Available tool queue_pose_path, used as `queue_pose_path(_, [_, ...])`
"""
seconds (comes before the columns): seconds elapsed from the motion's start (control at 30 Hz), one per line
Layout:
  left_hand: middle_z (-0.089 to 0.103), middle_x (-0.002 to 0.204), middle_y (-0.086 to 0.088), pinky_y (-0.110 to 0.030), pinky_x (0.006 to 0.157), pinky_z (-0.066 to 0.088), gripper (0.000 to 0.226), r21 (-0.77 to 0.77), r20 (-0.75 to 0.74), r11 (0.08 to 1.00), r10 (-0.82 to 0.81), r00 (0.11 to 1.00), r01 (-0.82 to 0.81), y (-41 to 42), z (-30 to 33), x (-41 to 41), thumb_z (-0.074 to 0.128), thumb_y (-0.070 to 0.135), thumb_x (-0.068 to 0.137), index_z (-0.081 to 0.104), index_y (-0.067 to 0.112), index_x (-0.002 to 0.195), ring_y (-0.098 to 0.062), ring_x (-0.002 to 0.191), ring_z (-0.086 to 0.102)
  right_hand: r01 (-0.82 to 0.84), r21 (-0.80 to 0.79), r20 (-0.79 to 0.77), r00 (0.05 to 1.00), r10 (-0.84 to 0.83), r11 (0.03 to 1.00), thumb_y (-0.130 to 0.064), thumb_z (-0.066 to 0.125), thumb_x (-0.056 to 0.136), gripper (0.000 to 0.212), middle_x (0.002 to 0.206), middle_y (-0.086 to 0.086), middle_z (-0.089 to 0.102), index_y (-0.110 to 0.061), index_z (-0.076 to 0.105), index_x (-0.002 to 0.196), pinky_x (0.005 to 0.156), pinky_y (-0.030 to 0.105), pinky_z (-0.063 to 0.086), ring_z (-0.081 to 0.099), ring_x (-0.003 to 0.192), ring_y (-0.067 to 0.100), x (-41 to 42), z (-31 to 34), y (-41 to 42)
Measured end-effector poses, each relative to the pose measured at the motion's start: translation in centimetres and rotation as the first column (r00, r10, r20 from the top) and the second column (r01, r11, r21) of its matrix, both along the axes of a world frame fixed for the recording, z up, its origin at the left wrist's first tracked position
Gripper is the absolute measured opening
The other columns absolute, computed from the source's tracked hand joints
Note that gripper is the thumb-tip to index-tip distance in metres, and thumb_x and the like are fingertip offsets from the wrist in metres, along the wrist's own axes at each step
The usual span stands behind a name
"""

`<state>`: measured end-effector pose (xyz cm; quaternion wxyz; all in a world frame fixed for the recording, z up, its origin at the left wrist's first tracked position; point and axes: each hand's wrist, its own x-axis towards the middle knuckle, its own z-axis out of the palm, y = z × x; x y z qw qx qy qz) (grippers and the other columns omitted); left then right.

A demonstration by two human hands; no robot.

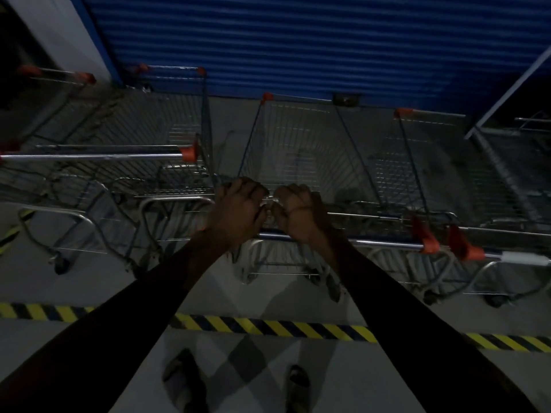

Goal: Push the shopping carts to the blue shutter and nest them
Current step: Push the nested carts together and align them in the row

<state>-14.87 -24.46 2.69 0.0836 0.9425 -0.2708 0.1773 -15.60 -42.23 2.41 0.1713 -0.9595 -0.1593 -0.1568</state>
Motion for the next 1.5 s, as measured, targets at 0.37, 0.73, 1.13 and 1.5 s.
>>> queue_pose_path(0.37, [0.063, 0.107, -0.010, -0.043, 0.081, 0.046, 0.038, -0.126, -0.034, 0.991, 0.033, 0.999, -0.037, 19.7, 0.5, 6.7, 0.051, 0.030, 0.077, 0.064, 0.012, 0.108, -0.034, 0.102, 0.055, 0.003, 0.013, -0.022, 1.000, -0.003, 1.000, -0.036, 0.040, 0.079, 0.047, 0.101, 0.017, 0.063, -0.006, 0.062, 0.109, 0.074, 0.047, 0.051, 0.058, 0.089, 0.040, 6.1, 1.9, 21.2])
queue_pose_path(0.73, [0.057, 0.120, -0.016, -0.056, 0.099, 0.036, 0.078, 0.252, -0.189, 0.901, 0.403, 0.895, -0.353, 35.4, -1.8, 13.2, 0.082, 0.040, 0.059, 0.054, 0.011, 0.126, -0.040, 0.112, 0.051, -0.035, -0.153, -0.062, 0.998, 0.026, 0.988, -0.034, 0.058, 0.075, 0.055, 0.118, 0.012, 0.056, -0.012, 0.054, 0.125, 0.090, 0.046, 0.041, 0.050, 0.106, 0.036, 12.8, 1.9, 32.7])
queue_pose_path(1.13, [0.057, 0.117, -0.016, -0.054, 0.089, 0.041, 0.077, 0.293, -0.111, 0.932, 0.255, 0.960, -0.214, 36.6, -2.1, 15.1, 0.075, 0.049, 0.064, 0.051, 0.012, 0.127, -0.036, 0.102, 0.054, -0.076, -0.316, -0.494, 0.864, -0.096, 0.946, -0.037, 0.065, 0.085, 0.038, 0.117, 0.006, 0.064, -0.016, 0.062, 0.116, 0.087, 0.035, 0.045, 0.060, 0.107, 0.029, 20.3, 1.1, 36.4])
queue_pose_path(1.5, [0.067, 0.111, -0.009, -0.042, 0.080, 0.053, 0.040, 0.333, -0.405, 0.931, 0.286, 0.868, -0.151, 42.7, -0.2, 15.4, 0.057, 0.042, 0.084, 0.054, 0.022, 0.119, -0.035, 0.100, 0.064, 0.025, -0.395, -0.389, 0.901, -0.191, 0.919, -0.052, 0.060, 0.077, 0.042, 0.103, 0.006, 0.069, -0.022, 0.067, 0.106, 0.085, 0.042, 0.052, 0.065, 0.097, 0.031, 15.4, 0.6, 37.7])
